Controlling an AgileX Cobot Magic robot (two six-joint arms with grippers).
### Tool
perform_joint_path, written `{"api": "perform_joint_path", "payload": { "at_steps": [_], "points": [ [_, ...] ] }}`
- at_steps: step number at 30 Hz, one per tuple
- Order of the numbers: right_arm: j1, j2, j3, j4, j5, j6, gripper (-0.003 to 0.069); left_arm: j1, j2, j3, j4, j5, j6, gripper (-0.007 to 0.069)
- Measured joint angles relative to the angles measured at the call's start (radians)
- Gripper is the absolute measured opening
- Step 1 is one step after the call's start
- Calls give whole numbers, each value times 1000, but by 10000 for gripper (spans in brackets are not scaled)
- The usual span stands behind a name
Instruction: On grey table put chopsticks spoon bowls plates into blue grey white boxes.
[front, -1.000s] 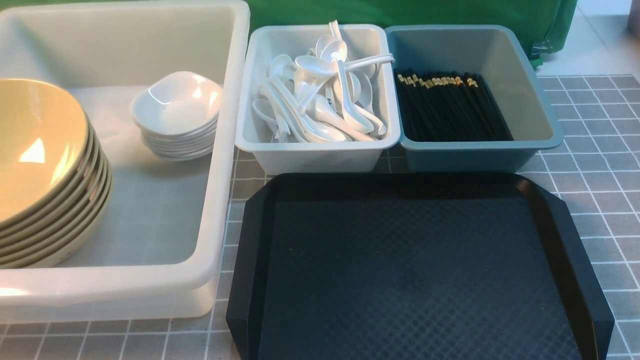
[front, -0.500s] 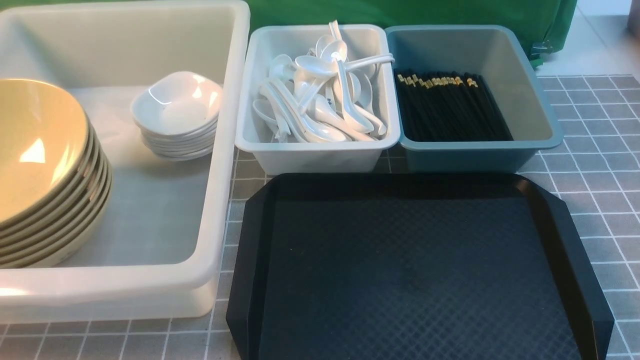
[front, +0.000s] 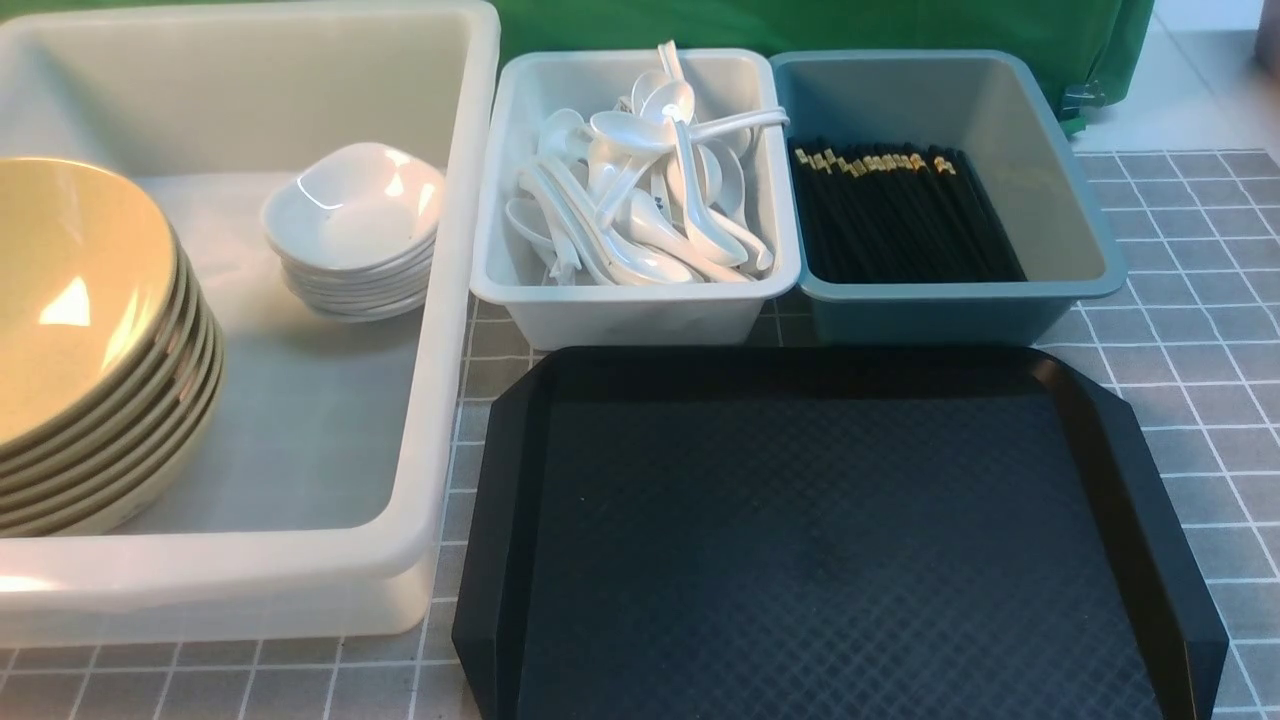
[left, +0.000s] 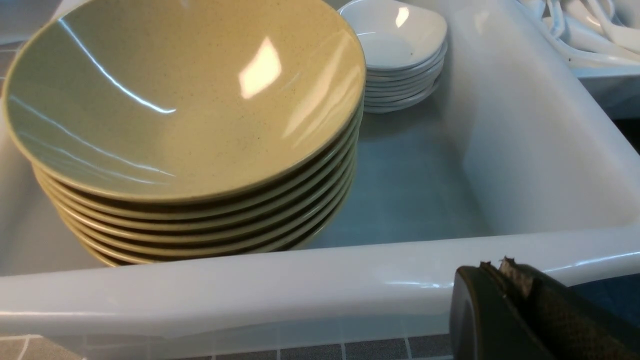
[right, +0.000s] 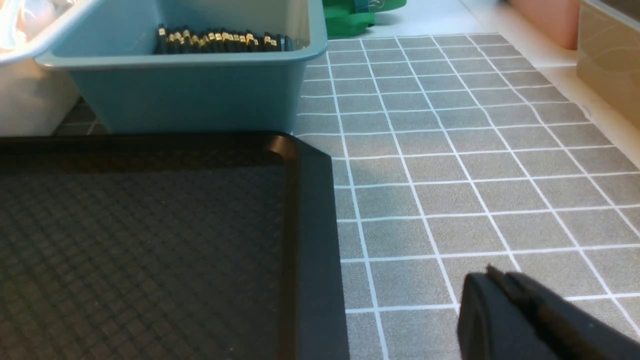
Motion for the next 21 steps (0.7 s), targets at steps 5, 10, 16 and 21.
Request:
{"api": "perform_joint_path", "payload": {
  "at_steps": [5,10,16,21],
  "points": [
    [0,0,0,0,0,0,34,0,0,0,0,1,0,-11],
    [0,0,0,0,0,0,35,0,3,16,-27,-66,0,-11],
    [-1,0,0,0,0,0,39,66,-47,268,-92,-592,53,-11],
    [-1,0,0,0,0,0,43,122,-159,494,-113,-755,78,-11]
  ]
}}
